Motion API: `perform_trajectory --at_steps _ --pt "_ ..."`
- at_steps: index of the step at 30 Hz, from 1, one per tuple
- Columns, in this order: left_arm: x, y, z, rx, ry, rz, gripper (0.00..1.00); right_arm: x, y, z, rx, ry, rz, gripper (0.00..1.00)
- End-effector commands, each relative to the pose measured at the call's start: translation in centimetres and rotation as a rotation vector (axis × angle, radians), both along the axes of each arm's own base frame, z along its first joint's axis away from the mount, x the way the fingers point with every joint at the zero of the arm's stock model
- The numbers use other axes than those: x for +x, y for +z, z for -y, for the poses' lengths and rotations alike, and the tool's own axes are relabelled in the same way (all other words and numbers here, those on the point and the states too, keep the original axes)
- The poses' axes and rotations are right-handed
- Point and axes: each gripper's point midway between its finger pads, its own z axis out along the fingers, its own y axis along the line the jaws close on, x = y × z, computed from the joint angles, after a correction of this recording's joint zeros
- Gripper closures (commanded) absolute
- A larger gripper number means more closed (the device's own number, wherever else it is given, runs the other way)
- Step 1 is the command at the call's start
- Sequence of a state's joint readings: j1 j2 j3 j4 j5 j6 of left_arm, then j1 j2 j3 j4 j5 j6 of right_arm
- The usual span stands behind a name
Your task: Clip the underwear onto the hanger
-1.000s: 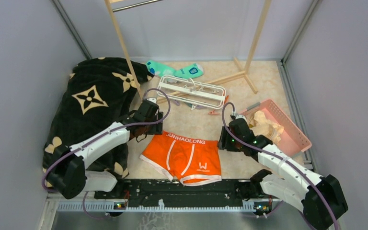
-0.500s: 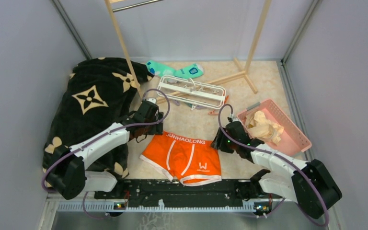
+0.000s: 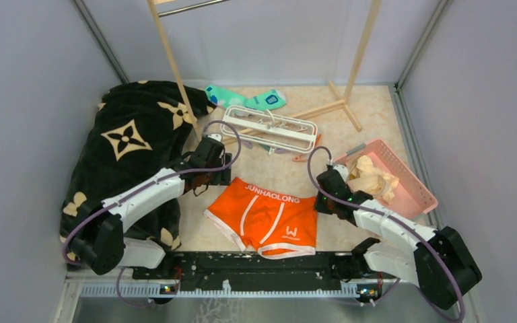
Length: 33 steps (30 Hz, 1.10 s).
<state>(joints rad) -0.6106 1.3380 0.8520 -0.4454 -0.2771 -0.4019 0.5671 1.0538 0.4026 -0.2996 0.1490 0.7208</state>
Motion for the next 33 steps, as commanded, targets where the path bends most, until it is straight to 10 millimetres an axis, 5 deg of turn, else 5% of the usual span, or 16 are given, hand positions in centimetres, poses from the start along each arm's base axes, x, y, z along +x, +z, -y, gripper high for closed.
perform_trajectory --at_steps 1,2,4,7,11,16,23,33 --pt "1.8 1.8 0.8 -0.025 -0.013 0.061 0.18 1.5 3.0 2.5 -0.142 -0.040 0.073 1.00" --pt "2.0 2.1 0.8 -0.029 -0.012 0.068 0.18 1.8 3.5 2.6 -0.154 -0.033 0.084 0.97" --pt "2.3 2.6 0.9 -0.033 -0.013 0.083 0.18 2.5 5.1 2.2 -0.150 -0.001 0.127 0.73" --pt "2.8 3.8 0.9 -0.047 -0.014 0.121 0.17 4.1 9.0 1.1 -0.122 0.057 0.246 0.59" --pt "3.1 5.2 0.7 -0.063 -0.010 0.166 0.16 6.5 14.8 -1.4 -0.079 0.213 0.445 0.55" --pt "3.1 6.9 0.2 -0.082 -0.005 0.220 0.16 8.6 19.2 -7.2 -0.081 0.630 0.636 0.55" --pt "2.3 9.4 -1.1 -0.117 0.022 0.315 0.14 15.5 19.0 -11.0 -0.130 0.784 0.695 0.56" --pt "0.9 9.0 -1.7 -0.140 0.027 0.300 0.12 21.4 13.6 -14.0 -0.150 0.966 0.631 0.51"
